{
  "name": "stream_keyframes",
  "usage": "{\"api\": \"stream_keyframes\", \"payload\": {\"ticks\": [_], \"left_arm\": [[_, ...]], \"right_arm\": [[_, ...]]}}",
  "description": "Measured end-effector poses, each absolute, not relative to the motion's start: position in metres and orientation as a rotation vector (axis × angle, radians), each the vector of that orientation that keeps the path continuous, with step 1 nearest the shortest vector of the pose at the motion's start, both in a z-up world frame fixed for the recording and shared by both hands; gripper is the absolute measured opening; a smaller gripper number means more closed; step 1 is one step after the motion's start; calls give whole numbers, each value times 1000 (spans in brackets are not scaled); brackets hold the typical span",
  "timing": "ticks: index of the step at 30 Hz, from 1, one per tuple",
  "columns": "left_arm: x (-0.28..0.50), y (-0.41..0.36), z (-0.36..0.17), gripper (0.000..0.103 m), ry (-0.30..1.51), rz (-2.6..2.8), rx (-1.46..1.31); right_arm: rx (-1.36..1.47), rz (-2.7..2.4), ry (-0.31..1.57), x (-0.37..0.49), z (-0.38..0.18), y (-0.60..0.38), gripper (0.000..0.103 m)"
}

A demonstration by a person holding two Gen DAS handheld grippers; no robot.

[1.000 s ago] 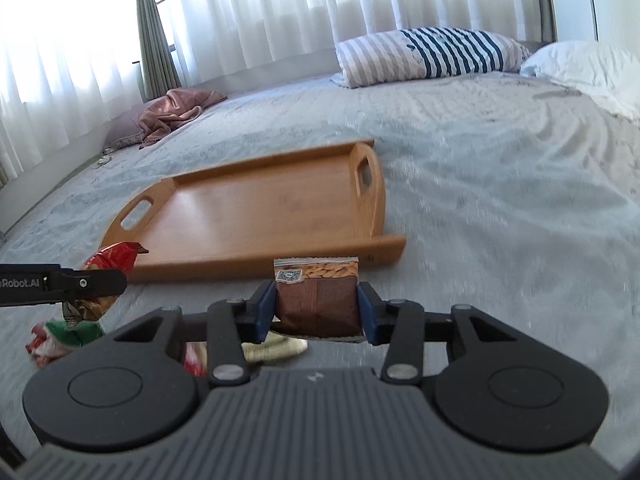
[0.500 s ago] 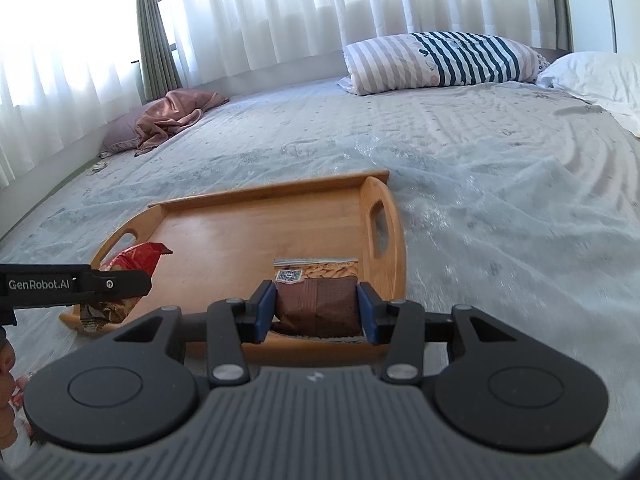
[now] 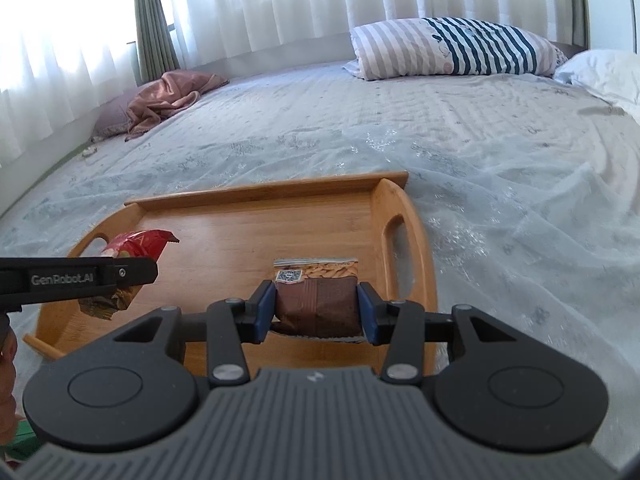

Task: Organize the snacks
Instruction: 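Lower the nut bag onto the tray and open the left tool while the right tool releases the chocolate bar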

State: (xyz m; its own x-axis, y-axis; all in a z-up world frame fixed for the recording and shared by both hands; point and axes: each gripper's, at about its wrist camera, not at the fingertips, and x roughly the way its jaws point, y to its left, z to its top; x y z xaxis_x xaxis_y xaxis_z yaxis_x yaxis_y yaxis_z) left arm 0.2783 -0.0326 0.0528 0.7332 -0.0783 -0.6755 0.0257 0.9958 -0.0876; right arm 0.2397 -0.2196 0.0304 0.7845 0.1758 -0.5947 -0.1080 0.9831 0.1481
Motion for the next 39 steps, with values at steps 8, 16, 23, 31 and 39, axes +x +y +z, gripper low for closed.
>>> {"api": "stream_keyframes", "payload": {"ticks": [8,16,23,31,39], "left_arm": [[298,-30,40,40,739,-56,-52],[305,-28,30,40,754,-49,-45],[307,-27,26,40,759,-47,-40],[309,-27,22,40,768,-43,-29],[309,-29,20,42,764,-45,-6]], "right_arm": [[89,167,650,257,21,-210,49],[38,167,646,258,19,-202,47],[21,168,638,256,18,-200,46],[24,170,635,255,18,-200,49],[29,174,635,254,18,-200,51]]}}
